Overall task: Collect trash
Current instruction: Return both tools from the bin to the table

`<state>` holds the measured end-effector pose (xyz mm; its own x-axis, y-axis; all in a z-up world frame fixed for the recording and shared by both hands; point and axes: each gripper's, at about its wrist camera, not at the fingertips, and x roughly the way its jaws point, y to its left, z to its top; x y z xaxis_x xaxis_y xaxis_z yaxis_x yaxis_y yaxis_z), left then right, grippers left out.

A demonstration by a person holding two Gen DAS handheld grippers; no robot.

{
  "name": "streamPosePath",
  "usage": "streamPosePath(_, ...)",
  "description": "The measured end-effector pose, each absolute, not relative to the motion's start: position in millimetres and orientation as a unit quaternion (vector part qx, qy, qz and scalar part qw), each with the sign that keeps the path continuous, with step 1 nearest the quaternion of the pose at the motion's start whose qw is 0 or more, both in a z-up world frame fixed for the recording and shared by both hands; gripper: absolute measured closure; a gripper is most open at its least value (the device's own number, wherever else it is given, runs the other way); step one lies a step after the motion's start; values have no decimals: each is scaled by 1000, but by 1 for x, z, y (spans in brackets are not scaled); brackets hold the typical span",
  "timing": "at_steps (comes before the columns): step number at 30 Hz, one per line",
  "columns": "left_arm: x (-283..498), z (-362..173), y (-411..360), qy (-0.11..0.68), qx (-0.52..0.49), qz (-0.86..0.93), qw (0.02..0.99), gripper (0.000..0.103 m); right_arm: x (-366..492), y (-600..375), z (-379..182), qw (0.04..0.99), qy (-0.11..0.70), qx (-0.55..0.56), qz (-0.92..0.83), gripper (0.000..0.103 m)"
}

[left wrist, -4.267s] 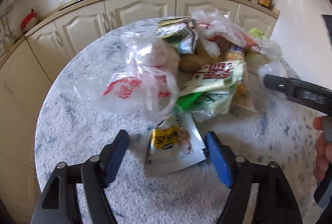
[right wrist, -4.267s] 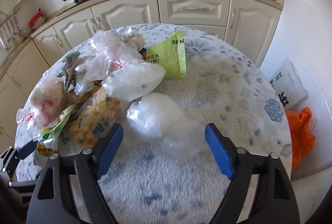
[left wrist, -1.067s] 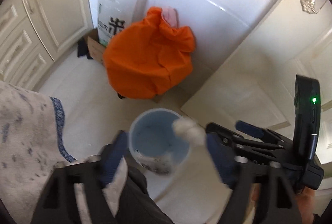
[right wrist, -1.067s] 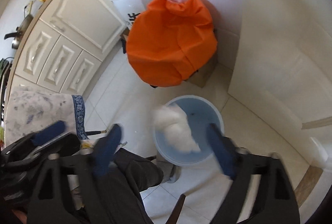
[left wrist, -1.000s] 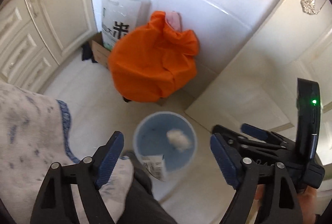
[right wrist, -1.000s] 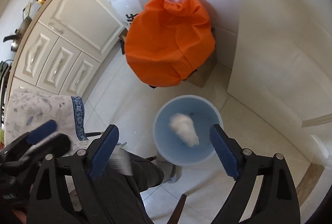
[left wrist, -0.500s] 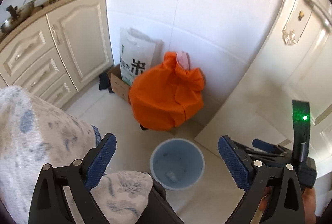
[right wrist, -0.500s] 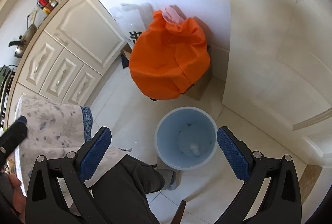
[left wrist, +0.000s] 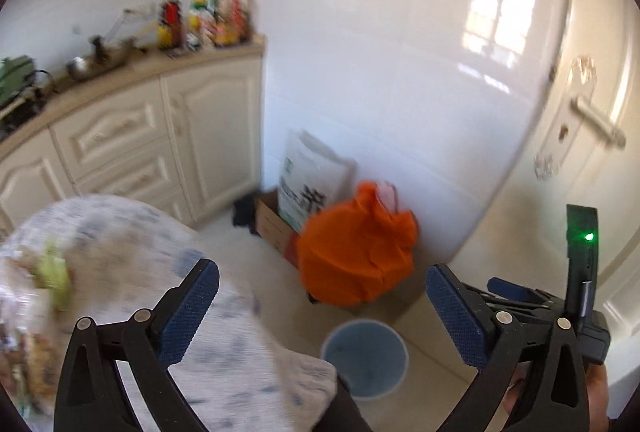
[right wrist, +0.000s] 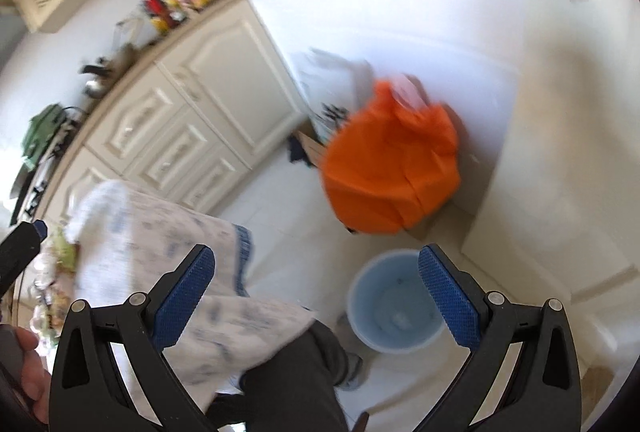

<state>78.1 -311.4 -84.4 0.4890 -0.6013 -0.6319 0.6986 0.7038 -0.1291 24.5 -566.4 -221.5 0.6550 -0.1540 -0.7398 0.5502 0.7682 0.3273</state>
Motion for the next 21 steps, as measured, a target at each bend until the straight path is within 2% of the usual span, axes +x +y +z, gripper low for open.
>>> streamPosePath(9, 64, -49, -194, 293, 26, -296, 909, 1, 75, -480, -154, 916, 321, 211, -116, 0)
streamPosePath(21, 40, -15, -89, 267, -16, -193, 944, 1, 117, -374, -116, 943, 300, 146, -15, 0)
